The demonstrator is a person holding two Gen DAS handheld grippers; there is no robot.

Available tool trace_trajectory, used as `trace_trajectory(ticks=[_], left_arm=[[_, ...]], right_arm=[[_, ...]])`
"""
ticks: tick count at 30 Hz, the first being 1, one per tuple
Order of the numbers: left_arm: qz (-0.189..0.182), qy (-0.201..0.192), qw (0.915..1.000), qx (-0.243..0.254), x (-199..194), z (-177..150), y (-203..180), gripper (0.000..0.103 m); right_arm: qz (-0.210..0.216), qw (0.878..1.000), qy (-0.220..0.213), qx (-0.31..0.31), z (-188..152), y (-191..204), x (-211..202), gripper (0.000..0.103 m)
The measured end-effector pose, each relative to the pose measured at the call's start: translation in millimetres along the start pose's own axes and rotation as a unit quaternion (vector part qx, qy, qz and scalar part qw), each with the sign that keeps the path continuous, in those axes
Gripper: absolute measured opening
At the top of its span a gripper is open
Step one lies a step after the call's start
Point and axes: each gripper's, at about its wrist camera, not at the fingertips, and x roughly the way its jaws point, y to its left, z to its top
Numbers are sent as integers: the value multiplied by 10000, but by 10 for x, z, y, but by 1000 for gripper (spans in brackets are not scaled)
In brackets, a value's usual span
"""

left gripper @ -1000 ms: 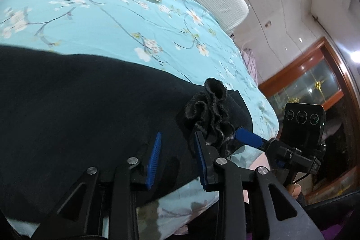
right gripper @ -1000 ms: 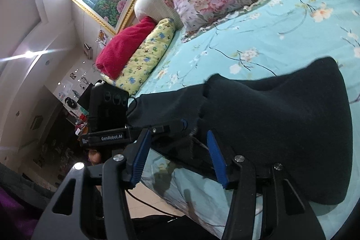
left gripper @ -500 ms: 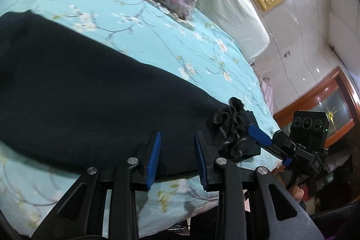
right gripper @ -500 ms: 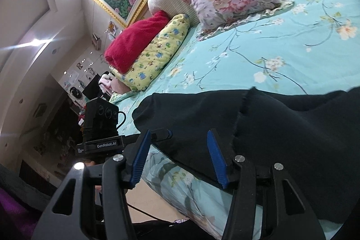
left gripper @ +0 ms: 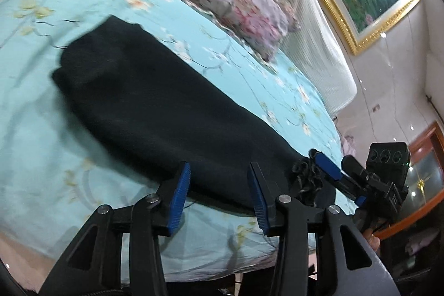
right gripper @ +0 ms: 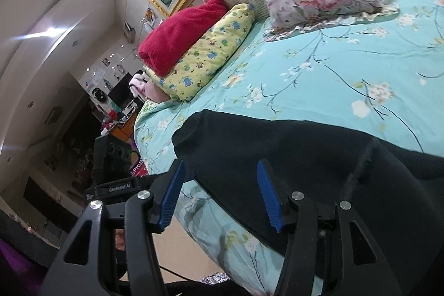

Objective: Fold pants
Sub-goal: 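Lift the waistband and fold it over the legs with both grippers, then grasp the folded pants edge with the right gripper while the left gripper grasps beside it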

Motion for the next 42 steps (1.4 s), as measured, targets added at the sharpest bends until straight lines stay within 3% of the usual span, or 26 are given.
trace_trajectory(ticks=[6, 10, 22, 34, 42], left_arm=[[348, -174, 9992, -127, -164, -47, 134, 46], [555, -356, 9973, -328, -261, -56, 241, 51], [790, -546, 9902, -1018, -324, 50, 595, 51], [775, -673, 9810, -1646, -268, 256, 894, 55], [834, -644, 9792, -1735, -185, 326, 989, 55]], right_arm=[[32, 9998, 149, -120, 101, 83, 206, 56], [-14, 9991, 367, -234, 190, 158, 404, 68], [-174, 9887, 1203, -877, 648, 345, 1240, 68], [-204, 9653, 2034, -1623, 958, 461, 2056, 68], [-206, 9371, 2707, -2195, 948, 509, 2491, 68]])
